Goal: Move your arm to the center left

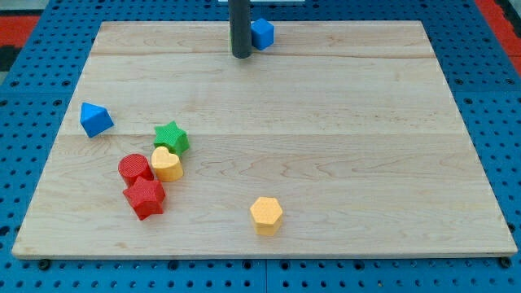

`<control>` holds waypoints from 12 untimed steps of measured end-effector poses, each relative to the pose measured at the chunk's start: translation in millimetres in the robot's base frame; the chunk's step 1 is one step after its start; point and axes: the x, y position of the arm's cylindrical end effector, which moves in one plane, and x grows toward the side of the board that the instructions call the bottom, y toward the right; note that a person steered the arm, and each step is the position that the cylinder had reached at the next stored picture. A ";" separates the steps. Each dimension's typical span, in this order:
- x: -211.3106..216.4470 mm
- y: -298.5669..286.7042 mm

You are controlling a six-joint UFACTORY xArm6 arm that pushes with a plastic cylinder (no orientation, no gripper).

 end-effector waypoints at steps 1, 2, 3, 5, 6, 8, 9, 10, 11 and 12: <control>0.1 1.2; 33.5 16.4; 75.9 19.3; 111.0 19.3; 111.0 23.5; 181.4 11.8; 205.5 -28.0; 193.3 -52.0; 145.8 -40.9; 102.4 -105.5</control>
